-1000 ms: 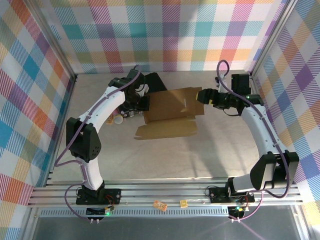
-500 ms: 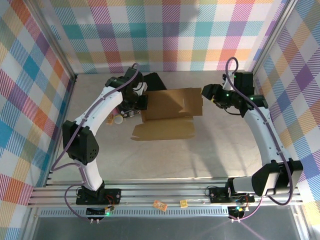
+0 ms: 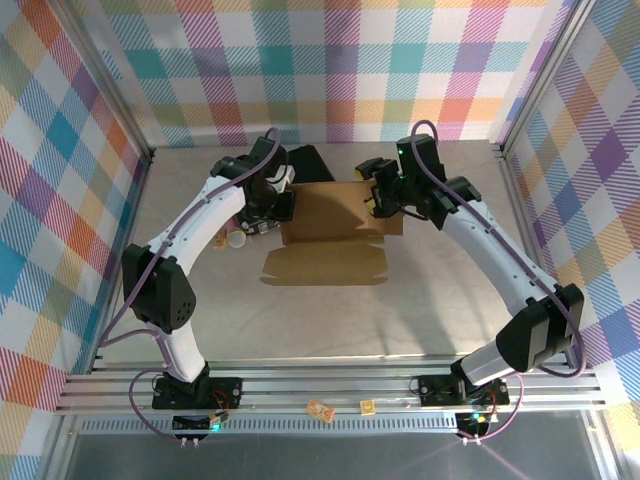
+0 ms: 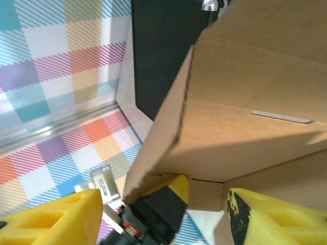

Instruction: Fold the paper box

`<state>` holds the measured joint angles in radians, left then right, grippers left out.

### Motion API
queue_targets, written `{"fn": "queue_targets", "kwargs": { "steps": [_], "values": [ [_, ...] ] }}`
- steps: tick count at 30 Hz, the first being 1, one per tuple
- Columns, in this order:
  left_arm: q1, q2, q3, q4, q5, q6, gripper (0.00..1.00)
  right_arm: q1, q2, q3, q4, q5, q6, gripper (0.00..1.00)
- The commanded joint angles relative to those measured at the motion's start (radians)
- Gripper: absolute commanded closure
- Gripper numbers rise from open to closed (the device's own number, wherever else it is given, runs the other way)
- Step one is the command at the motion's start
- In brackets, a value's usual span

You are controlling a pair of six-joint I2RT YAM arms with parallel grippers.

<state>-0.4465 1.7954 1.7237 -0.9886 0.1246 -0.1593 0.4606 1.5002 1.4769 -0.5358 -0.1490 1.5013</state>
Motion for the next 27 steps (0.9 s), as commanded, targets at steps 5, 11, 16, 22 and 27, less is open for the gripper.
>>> {"fn": "queue_targets", "kwargs": {
  "steps": [5, 11, 16, 22, 27],
  "values": [
    [-0.023, -0.046, -0.010, 0.007, -0.010, 0.015, 1.00, 0.027, 0.100, 0.070, 0.061, 0.020, 0.170, 0.41],
    [-0.031, -0.057, -0.031, 0.027, -0.031, 0.011, 1.00, 0.041, 0.120, 0.096, -0.027, 0.076, 0.226, 0.80],
    [-0.050, -0.068, -0.045, 0.018, -0.201, -0.033, 1.00, 0.052, 0.110, 0.146, -0.171, 0.122, 0.246, 1.00],
    [-0.113, -0.069, -0.053, -0.006, -0.444, -0.103, 1.00, 0.062, 0.101, 0.154, -0.248, 0.145, 0.279, 1.00],
    [-0.166, -0.065, -0.066, -0.016, -0.595, -0.120, 1.00, 0.061, 0.108, 0.171, -0.277, 0.152, 0.281, 1.00]
  ]
}}
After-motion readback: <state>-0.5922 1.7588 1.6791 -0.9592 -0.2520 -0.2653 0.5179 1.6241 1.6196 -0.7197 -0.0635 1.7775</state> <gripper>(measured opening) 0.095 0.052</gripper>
